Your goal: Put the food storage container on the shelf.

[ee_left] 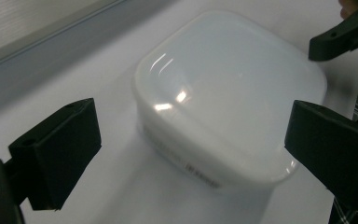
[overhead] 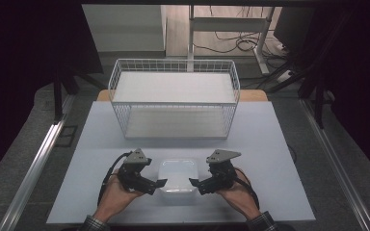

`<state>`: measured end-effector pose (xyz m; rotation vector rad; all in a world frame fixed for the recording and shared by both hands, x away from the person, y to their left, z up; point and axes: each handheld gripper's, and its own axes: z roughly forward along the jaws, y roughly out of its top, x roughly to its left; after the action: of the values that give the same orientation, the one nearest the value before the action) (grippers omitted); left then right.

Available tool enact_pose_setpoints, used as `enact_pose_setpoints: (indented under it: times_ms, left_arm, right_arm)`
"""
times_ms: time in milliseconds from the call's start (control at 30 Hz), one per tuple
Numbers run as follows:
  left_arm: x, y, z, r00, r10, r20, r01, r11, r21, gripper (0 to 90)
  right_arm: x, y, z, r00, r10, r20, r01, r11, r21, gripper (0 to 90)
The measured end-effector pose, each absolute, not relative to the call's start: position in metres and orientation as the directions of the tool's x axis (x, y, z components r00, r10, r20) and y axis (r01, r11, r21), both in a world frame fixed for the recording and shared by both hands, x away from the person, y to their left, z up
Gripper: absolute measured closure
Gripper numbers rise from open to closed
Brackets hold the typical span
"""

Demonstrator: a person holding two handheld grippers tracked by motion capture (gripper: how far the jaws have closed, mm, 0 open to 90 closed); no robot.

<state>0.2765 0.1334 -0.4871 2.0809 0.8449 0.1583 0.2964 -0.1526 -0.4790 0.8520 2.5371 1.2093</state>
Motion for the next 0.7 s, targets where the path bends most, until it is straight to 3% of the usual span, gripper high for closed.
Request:
enact_pose_setpoints:
  times_ms: [200,367,500,600,700]
  left_arm:
    - [0.284,0.125,-0.496,0.761,0.623,-0.181,0.519,-0.419,0.744,3.3]
    - [0.288,0.131,-0.506,0.747,0.609,-0.266,0.566,-0.374,0.734,4.6]
    - [0.287,0.134,-0.509,0.751,0.565,-0.341,0.592,-0.349,0.727,10.9]
    - [0.282,0.135,-0.510,0.748,0.539,-0.387,0.614,-0.339,0.713,17.2]
    - [0.278,0.136,-0.508,0.742,0.547,-0.388,0.620,-0.339,0.708,21.5]
  right_arm:
    - [0.302,-0.141,-0.478,-0.804,0.584,0.111,0.468,0.507,0.724,1.3]
    - [0.303,-0.138,-0.484,-0.798,0.588,0.132,0.499,0.523,0.691,4.6]
    - [0.305,-0.142,-0.486,-0.786,0.582,0.206,0.544,0.495,0.678,11.0]
    - [0.303,-0.145,-0.487,-0.764,0.568,0.306,0.606,0.468,0.643,21.6]
    - [0.299,-0.146,-0.486,-0.751,0.575,0.324,0.627,0.467,0.624,23.0]
